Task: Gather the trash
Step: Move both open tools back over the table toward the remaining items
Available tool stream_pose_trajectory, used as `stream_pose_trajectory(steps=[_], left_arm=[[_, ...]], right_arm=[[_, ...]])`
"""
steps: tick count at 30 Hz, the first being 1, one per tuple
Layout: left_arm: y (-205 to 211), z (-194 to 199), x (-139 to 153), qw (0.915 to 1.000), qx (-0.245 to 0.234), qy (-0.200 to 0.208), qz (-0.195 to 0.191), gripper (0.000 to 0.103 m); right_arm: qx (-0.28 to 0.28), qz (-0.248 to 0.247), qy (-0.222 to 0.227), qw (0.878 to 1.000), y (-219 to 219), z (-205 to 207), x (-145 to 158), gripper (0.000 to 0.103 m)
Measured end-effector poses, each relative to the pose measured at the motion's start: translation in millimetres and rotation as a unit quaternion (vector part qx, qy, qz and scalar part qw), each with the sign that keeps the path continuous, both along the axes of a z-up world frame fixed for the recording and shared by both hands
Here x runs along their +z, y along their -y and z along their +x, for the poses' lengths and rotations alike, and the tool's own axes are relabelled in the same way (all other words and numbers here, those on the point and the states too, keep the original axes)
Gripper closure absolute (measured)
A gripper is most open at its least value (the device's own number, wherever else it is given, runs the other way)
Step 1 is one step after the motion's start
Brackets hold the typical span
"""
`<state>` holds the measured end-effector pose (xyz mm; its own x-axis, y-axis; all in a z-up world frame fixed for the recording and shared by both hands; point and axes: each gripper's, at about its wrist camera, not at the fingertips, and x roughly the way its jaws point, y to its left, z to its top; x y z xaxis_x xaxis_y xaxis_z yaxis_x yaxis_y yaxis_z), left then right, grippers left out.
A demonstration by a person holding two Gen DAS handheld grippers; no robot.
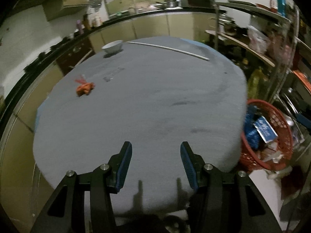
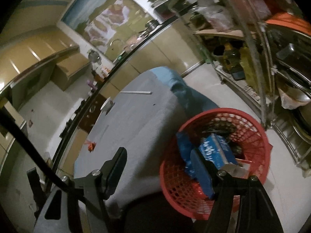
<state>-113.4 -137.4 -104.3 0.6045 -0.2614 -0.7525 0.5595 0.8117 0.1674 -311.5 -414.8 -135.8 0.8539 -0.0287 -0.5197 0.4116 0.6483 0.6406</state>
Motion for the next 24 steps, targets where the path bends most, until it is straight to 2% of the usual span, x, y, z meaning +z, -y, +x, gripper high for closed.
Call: stream_pose_trajectory(steps=[10,16,24], left_arm=[[-51.0,41.3,-0.1,0.9977,0.066,0.015,-0.009,0.050],[-97.2,69.6,-3.2,0.9940,0.106,0.025,-0.013,0.050],[-175.5,103.1,-12.2,0.9838,0.172,0.049,-0.010,0.050]], right_arm=[[0.070,-0.037,-0.031,0.996,-45.3,64.0,16.1,0.032],[0.110,-0.059,-0.053,0.991,-73.5,111.2,32.7,0.032],[0.186,-0.082,-0.077,0.976,-116.6,221.2,68.4,0.032]])
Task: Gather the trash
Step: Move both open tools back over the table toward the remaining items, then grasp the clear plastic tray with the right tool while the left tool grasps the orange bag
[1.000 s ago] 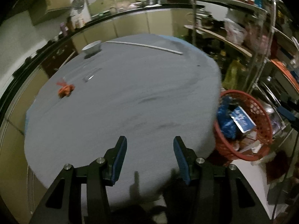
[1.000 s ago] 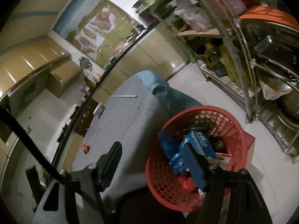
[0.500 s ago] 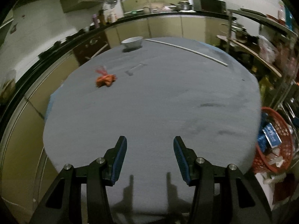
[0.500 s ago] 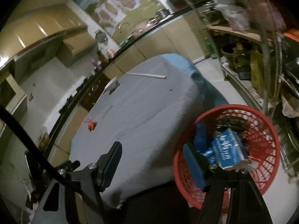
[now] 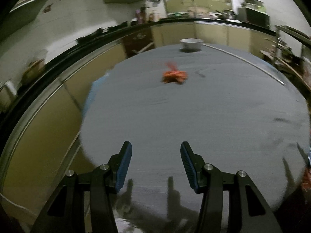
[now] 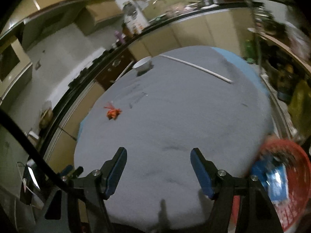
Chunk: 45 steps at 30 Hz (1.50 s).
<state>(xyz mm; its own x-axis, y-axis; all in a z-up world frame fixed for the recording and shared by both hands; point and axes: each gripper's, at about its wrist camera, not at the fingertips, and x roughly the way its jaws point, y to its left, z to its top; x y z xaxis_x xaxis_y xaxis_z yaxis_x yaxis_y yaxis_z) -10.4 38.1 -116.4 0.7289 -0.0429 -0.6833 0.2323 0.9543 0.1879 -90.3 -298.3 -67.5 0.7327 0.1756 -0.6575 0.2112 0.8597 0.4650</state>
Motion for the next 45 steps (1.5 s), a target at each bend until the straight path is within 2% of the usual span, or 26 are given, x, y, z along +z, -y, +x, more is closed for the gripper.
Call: stream_pose_trajectory(steps=[5,10,15,21,25,31,35,38,39,41,44,45], left_arm=[[-48.5,14.4,-10.5,0.9988,0.049,-0.002,0.009,0.050],[-84.6,24.8,-20.3,0.9961,0.087,-0.008,0.017,0.050],[-107.7,35.8,-25.9,0.9938,0.109,-0.017,0.012,0.050],[-113.9,47.6,-28.4,0.9931,0.115,-0.025,0.002,0.050],[-110.2,44.7,-28.1,0.9941,0.107,-0.021,0.004,0.050],[-108.3,41.2,-31.8,0.9946,0.099,-0.031,0.000,0.050],[-108.1,41.4,-34.0,0.9945,0.098,-0.038,0.001,0.050],[-107.6,40.4,-32.9,0.9946,0.097,-0.039,0.002,0.050],[-106.9,40.5,-32.3,0.9946,0.096,-0.039,0.004,0.050],[-105.7,41.2,-31.1,0.9947,0.095,-0.039,0.004,0.050],[-104.8,46.1,-28.8,0.9947,0.092,-0.045,-0.010,0.050],[-102.9,49.0,-26.6,0.9948,0.090,-0.046,-0.014,0.050]], right_arm=[[0.037,0.012,-0.016,0.999,-26.6,87.4,10.0,0.032],[0.049,0.047,-0.045,0.997,-39.2,179.6,-2.5,0.032],[0.009,0.133,-0.072,0.988,-27.3,248.3,-28.8,0.032],[-0.023,0.151,-0.113,0.982,-22.2,310.9,-50.0,0.032],[-0.042,0.142,-0.162,0.975,-25.7,343.3,-70.0,0.032],[-0.079,0.127,-0.199,0.969,-37.9,373.8,-84.7,0.032],[-0.093,0.057,-0.238,0.965,-54.8,394.0,-91.7,0.032],[-0.106,-0.013,-0.272,0.956,-66.2,405.9,-102.1,0.032],[-0.107,-0.020,-0.273,0.956,-65.8,406.0,-105.8,0.031],[-0.107,-0.028,-0.243,0.964,-66.5,402.7,-103.0,0.031],[-0.078,-0.049,-0.226,0.970,-71.4,400.1,-103.1,0.044],[-0.065,-0.053,-0.224,0.971,-72.4,398.0,-102.9,0.064]])
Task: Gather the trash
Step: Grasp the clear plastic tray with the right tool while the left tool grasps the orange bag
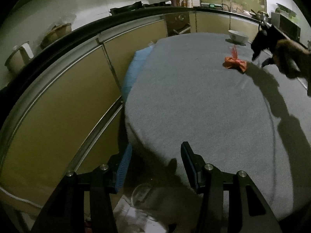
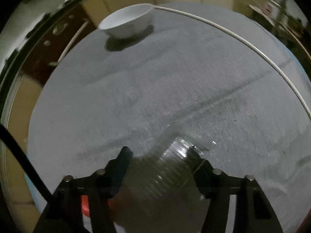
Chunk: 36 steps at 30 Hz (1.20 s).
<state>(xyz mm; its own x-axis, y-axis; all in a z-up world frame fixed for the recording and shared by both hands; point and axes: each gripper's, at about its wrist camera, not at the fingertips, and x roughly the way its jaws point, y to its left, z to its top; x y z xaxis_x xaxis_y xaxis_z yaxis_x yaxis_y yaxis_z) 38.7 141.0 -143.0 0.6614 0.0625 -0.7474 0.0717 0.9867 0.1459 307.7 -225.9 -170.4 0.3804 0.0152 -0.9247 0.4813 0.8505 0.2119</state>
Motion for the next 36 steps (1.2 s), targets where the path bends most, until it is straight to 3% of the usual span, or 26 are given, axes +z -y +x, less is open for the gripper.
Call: stream_pose_trajectory(steps=[6,9,11,19,23,30,31,32,36], left_arm=[[20.4,36.2,22.5,0.9977,-0.029,-0.005,-0.062,0.049],[38.9,67.1,32.0,0.9947,-0.043,-0.015,-0.092,0.037],[55.9,90.0,36.5,0.9928,-0.049,-0.019,-0.108,0.037],[140.9,205.2,27.1,0.9827,-0.050,-0.100,-0.148,0.037],[176.0,248.5,9.9,0.9793,-0.022,-0.143,-0.142,0.036],[205.7,278.0,-22.2,0.9693,0.009,-0.194,-0.151,0.038],[207.3,274.8,-21.0,0.9736,0.013,-0.174,-0.146,0.041],[209.9,271.3,-22.0,0.9743,0.009,-0.173,-0.144,0.053],[215.4,256.8,-21.0,0.9765,-0.010,-0.167,-0.136,0.057]], right_arm=[[0.041,0.019,0.018,0.999,11.2,-33.5,2.5,0.069],[0.061,0.041,0.024,0.997,21.7,-56.3,3.0,0.076],[0.074,0.048,0.026,0.996,28.9,-75.2,2.5,0.076],[0.108,0.083,0.041,0.990,58.3,-155.7,0.8,0.077],[0.114,0.109,0.060,0.986,73.0,-205.2,4.9,0.077],[0.120,0.127,0.082,0.981,85.2,-261.7,10.1,0.077],[0.119,0.128,0.085,0.981,85.4,-266.8,11.3,0.077],[0.118,0.130,0.088,0.980,87.0,-272.8,12.2,0.077],[0.115,0.142,0.103,0.978,92.1,-292.9,14.9,0.077]])
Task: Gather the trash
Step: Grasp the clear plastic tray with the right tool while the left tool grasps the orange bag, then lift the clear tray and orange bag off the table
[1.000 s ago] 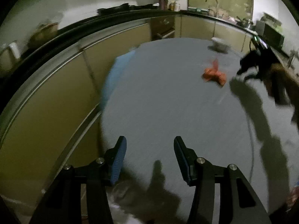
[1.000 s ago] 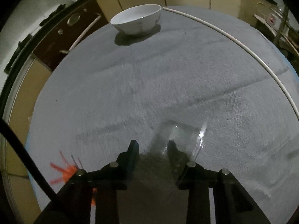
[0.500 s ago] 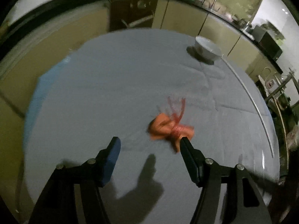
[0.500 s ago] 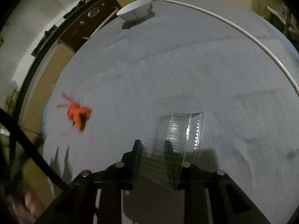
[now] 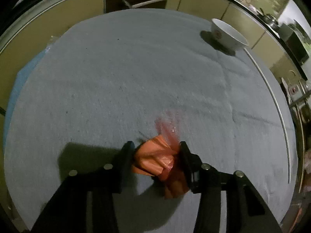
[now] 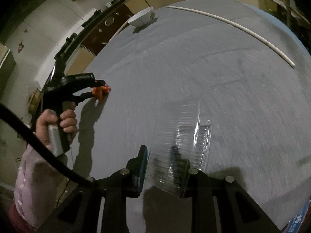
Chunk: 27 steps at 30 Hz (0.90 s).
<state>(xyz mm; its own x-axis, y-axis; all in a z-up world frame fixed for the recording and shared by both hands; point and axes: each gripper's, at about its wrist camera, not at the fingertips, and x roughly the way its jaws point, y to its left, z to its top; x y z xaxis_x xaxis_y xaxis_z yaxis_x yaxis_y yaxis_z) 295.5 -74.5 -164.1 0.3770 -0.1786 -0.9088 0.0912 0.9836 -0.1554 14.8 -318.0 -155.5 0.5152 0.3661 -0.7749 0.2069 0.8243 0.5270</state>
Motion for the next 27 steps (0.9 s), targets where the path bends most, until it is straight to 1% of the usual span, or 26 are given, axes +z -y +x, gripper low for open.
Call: stream_pose_trajectory(steps=[2,4,6,9,12,13,17,22,24,26,27], left_arm=[[4.1,-13.2,0.2,0.9997,-0.024,0.001,0.004,0.058],[3.7,-27.0,-0.3,0.9989,-0.047,-0.005,-0.001,0.058],[7.9,-48.9,-0.3,0.9965,-0.082,-0.013,-0.006,0.059],[15.1,-89.2,1.0,0.9899,-0.141,-0.015,0.002,0.059],[22.2,-131.6,4.3,0.9789,-0.204,-0.012,0.012,0.059],[24.6,-147.5,5.9,0.9740,-0.226,-0.010,0.018,0.059],[32.3,-195.6,9.2,0.9545,-0.297,-0.008,0.030,0.058],[38.1,-227.4,6.8,0.9374,-0.346,-0.008,0.042,0.056],[38.8,-228.5,4.6,0.9357,-0.350,-0.017,0.040,0.055],[36.5,-227.3,4.6,0.9373,-0.346,-0.030,0.031,0.049],[33.4,-226.3,7.0,0.9393,-0.341,-0.032,0.019,0.048]], right_arm=[[-0.004,0.006,0.006,1.000,1.0,-5.4,-0.1,0.077],[-0.009,0.004,0.010,1.000,3.2,-11.7,0.6,0.077],[-0.013,0.000,0.014,1.000,3.9,-18.1,1.5,0.077],[-0.020,0.008,0.016,1.000,8.2,-27.2,1.5,0.077],[-0.022,0.012,0.015,1.000,14.2,-36.9,0.1,0.077],[-0.020,0.014,0.012,1.000,9.5,-27.1,-0.8,0.077],[-0.004,0.013,0.008,1.000,8.5,-38.2,-2.9,0.077],[0.015,0.004,0.002,1.000,-3.3,-48.3,-7.8,0.076],[0.018,-0.002,-0.008,1.000,-7.1,-49.6,-11.0,0.075],[0.018,-0.010,-0.024,0.999,-9.8,-48.8,-14.9,0.074],[0.018,-0.010,-0.027,0.999,-10.5,-48.5,-16.0,0.073]])
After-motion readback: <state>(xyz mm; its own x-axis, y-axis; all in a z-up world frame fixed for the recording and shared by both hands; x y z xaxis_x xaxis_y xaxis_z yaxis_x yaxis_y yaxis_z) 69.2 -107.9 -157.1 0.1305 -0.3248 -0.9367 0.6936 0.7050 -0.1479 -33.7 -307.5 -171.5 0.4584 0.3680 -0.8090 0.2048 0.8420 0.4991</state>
